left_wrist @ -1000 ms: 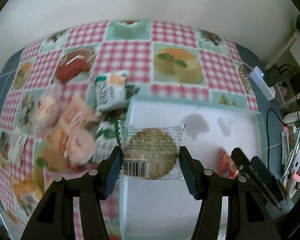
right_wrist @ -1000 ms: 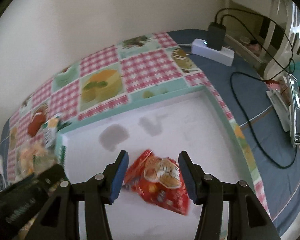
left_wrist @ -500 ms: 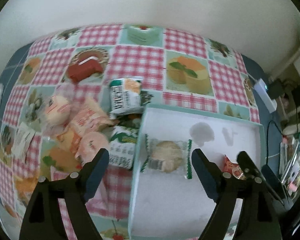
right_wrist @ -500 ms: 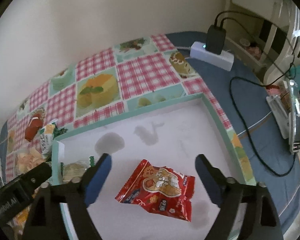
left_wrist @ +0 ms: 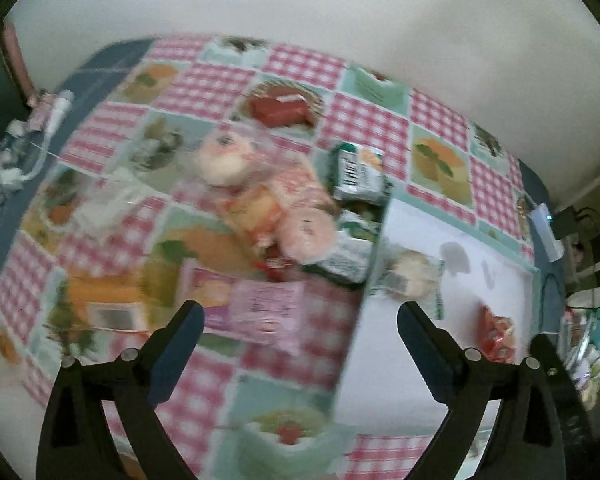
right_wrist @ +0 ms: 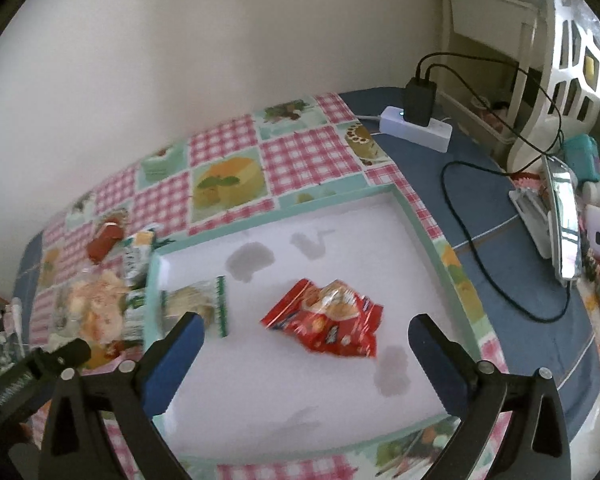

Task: Organize snacks
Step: 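Move the left gripper to the orange bread bag and grasp it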

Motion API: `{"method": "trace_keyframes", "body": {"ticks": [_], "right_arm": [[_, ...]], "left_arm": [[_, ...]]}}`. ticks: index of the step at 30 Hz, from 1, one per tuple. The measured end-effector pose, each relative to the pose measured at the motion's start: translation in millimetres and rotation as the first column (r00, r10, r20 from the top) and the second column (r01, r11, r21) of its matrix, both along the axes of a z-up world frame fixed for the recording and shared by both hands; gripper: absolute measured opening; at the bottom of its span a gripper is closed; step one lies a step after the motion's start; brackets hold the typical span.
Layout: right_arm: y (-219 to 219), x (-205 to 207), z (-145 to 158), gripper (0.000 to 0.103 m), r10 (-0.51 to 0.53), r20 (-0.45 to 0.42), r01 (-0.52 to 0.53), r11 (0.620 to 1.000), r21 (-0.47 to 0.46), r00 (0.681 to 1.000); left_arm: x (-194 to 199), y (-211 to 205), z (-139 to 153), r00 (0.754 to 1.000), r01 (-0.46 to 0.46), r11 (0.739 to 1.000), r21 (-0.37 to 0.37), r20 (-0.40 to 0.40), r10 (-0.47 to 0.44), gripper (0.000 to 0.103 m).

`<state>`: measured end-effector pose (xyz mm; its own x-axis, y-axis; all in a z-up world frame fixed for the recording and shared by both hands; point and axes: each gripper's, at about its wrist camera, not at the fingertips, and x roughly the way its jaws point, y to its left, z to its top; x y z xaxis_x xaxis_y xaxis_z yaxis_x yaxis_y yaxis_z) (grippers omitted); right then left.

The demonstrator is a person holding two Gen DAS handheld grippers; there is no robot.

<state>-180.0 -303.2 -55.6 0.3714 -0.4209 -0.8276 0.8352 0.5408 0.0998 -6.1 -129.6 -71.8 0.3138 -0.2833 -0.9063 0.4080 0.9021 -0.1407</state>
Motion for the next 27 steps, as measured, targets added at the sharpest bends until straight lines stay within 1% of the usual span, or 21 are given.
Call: {"method": "trace_keyframes", "body": {"ticks": [3, 4, 5, 8, 12, 13, 15, 17, 18, 21, 24, 27], "right_arm": [[16, -1, 3, 0.103, 0.020, 0.023, -0.019, 1.000, -0.007, 1.000], [23, 0, 4, 0.103, 0.031, 0.028, -0.031, 0.999, -0.011, 0.999], [28, 1, 4, 0.103, 0.044, 0.030, -0.044, 0.999, -0.010, 0.999], [45, 4, 4, 0.103, 0.086, 0.056, -0.086, 0.996, -0.014, 0.995], [61, 7, 4, 0.103, 0.114, 0.084, -0.110, 0.993, -0.042, 0.990], [63, 7, 4, 0.103, 0.117, 0.086, -0.114, 0.993, -0.044, 0.989], [66, 9, 3, 0.103, 0.125, 0.088, -0.122, 0.992, -0.040, 0.988], [69, 13, 0, 0.103, 0.134, 0.083, -0.131, 0.991, -0.039, 0.987], [70, 15, -2, 0.103, 0.139, 0.070, -0.136, 0.990, -0.035, 0.988], [75, 24, -9, 0.103, 0.161, 0.028, -0.160, 0.987, -0.018, 0.987], [82, 33, -14, 0.103, 0.188, 0.029, -0.188, 0.982, 0.003, 0.982], [90, 43, -18, 0.103, 0.212, 0.025, -0.213, 0.977, 0.008, 0.977]], "left_arm": [[-3, 17, 6, 0.996, -0.016, 0.999, 0.049, 0.084, 0.011, 0.098], [-4, 24, 9, 0.992, -0.026, 0.997, 0.076, 0.127, 0.016, 0.098], [-4, 30, 10, 0.988, -0.035, 0.995, 0.093, 0.152, 0.021, 0.098], [-2, 48, 13, 0.980, -0.065, 0.992, 0.112, 0.193, 0.042, 0.098], [2, 70, 17, 0.969, -0.108, 0.986, 0.128, 0.234, 0.076, 0.098], [6, 78, 18, 0.964, -0.133, 0.981, 0.140, 0.248, 0.095, 0.098], [11, 88, 16, 0.959, -0.170, 0.973, 0.156, 0.253, 0.127, 0.098], [18, 100, 14, 0.956, -0.213, 0.963, 0.166, 0.241, 0.170, 0.098], [24, 108, 11, 0.954, -0.240, 0.957, 0.163, 0.224, 0.201, 0.098], [33, 122, 9, 0.952, -0.269, 0.950, 0.158, 0.195, 0.237, 0.098], [43, 137, 4, 0.949, -0.297, 0.943, 0.154, 0.158, 0.273, 0.098], [54, 155, 0, 0.939, -0.337, 0.931, 0.137, 0.120, 0.323, 0.098]]}}
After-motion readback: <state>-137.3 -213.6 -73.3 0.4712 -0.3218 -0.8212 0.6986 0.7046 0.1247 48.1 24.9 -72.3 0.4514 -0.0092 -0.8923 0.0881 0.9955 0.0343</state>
